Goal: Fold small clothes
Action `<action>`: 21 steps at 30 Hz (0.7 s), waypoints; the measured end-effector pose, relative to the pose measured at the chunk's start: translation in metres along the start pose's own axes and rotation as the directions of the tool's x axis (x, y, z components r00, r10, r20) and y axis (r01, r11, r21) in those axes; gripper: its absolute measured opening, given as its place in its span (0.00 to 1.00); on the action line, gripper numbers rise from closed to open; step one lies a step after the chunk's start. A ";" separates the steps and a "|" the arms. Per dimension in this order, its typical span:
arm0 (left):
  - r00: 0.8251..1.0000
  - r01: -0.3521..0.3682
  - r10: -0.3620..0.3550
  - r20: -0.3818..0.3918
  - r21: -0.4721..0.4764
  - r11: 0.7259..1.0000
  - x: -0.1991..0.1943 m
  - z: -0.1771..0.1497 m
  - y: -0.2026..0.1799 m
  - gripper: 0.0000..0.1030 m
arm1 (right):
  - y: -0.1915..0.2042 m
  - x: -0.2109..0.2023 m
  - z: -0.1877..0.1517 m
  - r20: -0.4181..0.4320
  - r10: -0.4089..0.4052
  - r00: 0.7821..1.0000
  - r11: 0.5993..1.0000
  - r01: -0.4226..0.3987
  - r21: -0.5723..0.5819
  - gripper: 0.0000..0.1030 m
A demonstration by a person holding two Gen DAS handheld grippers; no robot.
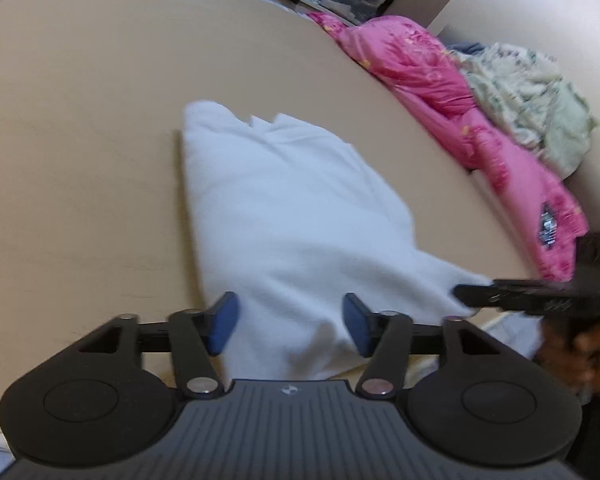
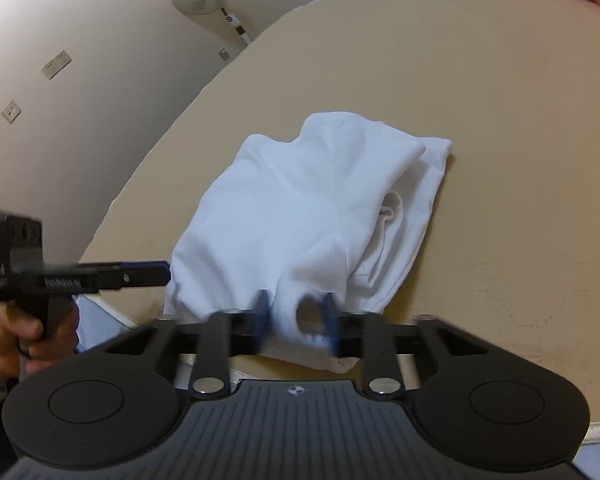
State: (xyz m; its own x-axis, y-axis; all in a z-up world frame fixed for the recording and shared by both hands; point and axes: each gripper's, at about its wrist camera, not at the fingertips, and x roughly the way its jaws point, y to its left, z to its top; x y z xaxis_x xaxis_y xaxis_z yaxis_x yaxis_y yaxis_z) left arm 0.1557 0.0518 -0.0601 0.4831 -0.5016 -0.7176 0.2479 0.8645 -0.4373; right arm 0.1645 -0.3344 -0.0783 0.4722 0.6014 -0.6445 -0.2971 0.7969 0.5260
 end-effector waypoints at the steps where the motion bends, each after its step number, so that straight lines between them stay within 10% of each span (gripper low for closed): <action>1: 1.000 0.013 -0.013 -0.013 -0.014 1.000 0.003 0.001 0.002 0.72 | 0.000 -0.003 -0.001 0.017 0.001 1.000 1.000 -0.001 -0.005 0.09; 7: 0.998 0.020 -0.027 -0.054 -0.131 0.991 0.009 0.002 0.023 0.72 | -0.011 -0.066 -0.003 0.269 0.154 0.951 0.986 -0.166 0.021 0.03; 10: 0.998 0.021 -0.028 -0.057 -0.121 0.992 0.007 0.004 0.025 0.72 | -0.018 -0.053 -0.013 0.106 0.013 0.994 1.000 -0.011 -0.018 0.03; 14: 0.987 -0.044 0.032 -0.159 -0.074 0.996 0.022 0.002 0.022 0.74 | -0.031 -0.017 -0.028 -0.143 -0.132 0.981 0.991 0.129 -0.029 0.04; 21: 0.975 -0.096 0.098 -0.199 0.022 0.995 0.027 0.003 0.015 0.71 | -0.061 -0.060 0.007 0.186 -0.076 0.980 0.966 0.027 0.255 0.29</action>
State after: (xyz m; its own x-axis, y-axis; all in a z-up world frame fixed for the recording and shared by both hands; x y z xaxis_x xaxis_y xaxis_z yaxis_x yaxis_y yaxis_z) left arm 0.1745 0.0512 -0.0846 0.3287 -0.4110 -0.8503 0.2186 0.9090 -0.3548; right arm 0.1596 -0.4193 -0.0676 0.6397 0.5177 -0.5681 -0.0626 0.7717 0.6328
